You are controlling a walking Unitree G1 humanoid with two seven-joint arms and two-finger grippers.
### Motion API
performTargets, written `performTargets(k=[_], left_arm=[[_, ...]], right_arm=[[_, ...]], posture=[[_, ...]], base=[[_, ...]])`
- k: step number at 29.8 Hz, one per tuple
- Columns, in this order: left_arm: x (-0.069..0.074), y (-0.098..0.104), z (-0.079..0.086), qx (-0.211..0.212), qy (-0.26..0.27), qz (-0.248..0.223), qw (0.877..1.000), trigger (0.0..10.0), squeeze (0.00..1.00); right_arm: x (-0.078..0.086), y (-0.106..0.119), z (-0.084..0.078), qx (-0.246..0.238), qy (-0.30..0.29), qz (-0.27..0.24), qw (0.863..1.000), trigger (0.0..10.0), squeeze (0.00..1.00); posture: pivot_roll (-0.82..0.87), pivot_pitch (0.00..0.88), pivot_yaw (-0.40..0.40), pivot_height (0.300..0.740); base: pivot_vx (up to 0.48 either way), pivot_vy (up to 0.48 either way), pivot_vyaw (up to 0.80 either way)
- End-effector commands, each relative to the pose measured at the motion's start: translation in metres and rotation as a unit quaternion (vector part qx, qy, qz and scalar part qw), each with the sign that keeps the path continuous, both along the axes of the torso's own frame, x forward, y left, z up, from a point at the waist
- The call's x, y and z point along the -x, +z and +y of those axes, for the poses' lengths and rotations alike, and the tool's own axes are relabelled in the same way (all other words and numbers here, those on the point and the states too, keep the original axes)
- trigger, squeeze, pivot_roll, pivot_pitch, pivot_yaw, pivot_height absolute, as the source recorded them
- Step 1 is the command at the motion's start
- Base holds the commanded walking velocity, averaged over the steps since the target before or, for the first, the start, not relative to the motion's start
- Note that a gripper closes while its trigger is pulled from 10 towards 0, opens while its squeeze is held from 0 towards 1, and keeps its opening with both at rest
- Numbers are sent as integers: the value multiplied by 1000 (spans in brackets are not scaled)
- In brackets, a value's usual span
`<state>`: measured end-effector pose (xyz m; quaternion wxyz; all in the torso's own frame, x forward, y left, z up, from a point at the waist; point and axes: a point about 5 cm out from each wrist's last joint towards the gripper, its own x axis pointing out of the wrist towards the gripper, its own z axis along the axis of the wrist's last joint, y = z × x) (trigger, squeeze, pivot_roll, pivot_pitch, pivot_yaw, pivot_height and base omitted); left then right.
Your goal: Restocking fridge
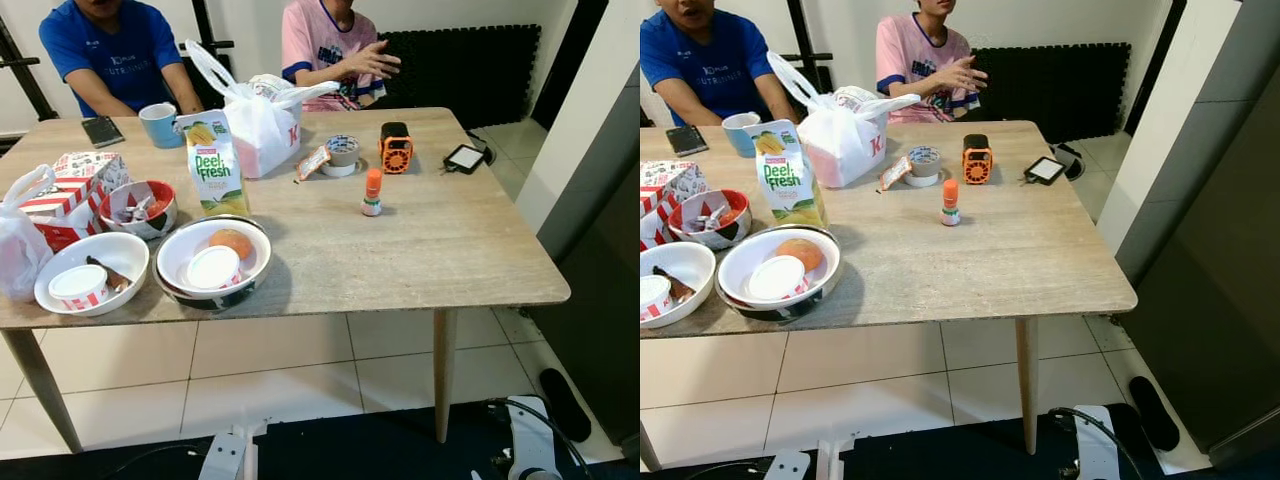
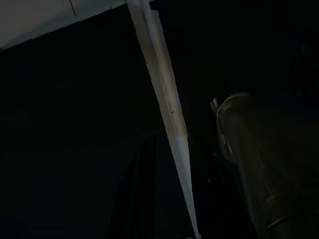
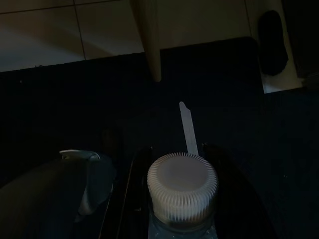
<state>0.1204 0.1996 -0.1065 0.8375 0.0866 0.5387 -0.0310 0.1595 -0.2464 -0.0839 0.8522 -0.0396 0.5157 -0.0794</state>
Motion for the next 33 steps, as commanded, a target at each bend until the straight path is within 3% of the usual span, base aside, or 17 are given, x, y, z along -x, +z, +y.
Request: performTargets(k=[1,6,26,33], left_arm=[[4,-2,-3,5,8,6,1000,10000,0],[4,-2,-3,7,17,5,1000,10000,0],[2,0,1,25,58,-4,998,10000,0],[-6,4,14,23,81,-19,996,10000,0]], right_arm=[[-1,1,0,-5,-6,-10,1000,10000,0],[-3,1,1,-12,-9,-13,1000,10000,0],[-4,2,2,-17,-7,-15,1000,10000,0],[-14,7,-1,-7,19,-25,999,10000,0]], posture=[[-21,0,-8,740],[-21,0,-9,740],[-21,0,-6,740],[-27,0,0,740]], base=[[0,0,0],[0,0,0],[0,0,-778],[0,0,-736]])
